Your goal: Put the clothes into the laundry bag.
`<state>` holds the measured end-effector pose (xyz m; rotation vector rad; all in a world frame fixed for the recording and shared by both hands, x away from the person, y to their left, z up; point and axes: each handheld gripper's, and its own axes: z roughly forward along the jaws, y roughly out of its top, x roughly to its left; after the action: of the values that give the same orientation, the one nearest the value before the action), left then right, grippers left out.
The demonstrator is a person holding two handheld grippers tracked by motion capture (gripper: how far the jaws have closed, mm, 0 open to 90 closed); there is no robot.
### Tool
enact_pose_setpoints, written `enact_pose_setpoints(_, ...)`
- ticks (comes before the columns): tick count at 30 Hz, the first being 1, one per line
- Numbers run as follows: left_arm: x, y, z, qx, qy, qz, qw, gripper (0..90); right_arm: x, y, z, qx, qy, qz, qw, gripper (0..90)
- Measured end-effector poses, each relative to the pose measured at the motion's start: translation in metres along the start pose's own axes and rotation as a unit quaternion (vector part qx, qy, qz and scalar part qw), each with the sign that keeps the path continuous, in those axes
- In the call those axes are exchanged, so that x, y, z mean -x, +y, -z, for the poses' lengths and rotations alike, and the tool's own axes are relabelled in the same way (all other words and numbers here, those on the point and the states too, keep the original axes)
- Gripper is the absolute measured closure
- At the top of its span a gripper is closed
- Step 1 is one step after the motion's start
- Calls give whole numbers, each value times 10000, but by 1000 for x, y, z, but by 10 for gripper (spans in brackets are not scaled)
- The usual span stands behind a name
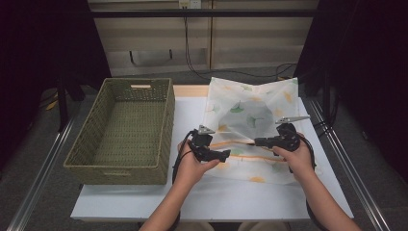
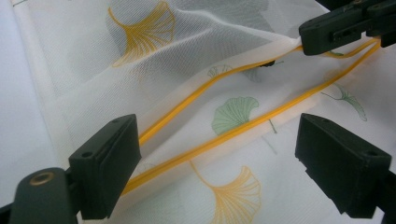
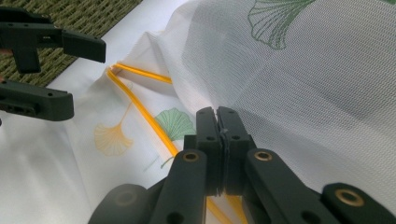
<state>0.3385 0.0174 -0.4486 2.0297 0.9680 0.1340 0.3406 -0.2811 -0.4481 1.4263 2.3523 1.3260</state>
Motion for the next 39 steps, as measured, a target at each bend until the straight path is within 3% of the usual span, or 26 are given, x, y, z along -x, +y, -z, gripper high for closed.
enact_pose_setpoints(4, -1, -1, 0, 85, 16, 98, 9999, 140, 0, -2, -1, 0, -4, 1, 10000, 890)
enact_pose_setpoints(16, -3, 0, 4, 16, 56, 54, 10000, 129, -1, -5, 2, 60, 1, 51, 10000, 885)
enact_pose_setpoints(20, -3, 0, 5, 27, 80, 19, 10000, 123, -2, -6, 2, 33, -105, 257, 9996, 886)
enact_pose_setpoints(22, -2, 0, 4, 69, 82, 89, 9999, 123, -3, -6, 2, 49, -131, 260, 9996, 885)
enact_pose_setpoints(27, -4, 0, 5, 7, 101, 24, 9999, 119, -3, -8, 2, 50, -98, 287, 9995, 885)
enact_pose_setpoints(35, -5, -1, 7, 70, 121, 130, 9998, 117, -5, -14, 3, 98, -155, 379, 9991, 883)
enact_pose_setpoints(39, -7, -2, 8, -5, 128, 91, 9999, 115, -6, -17, 3, 122, -174, 392, 9990, 883)
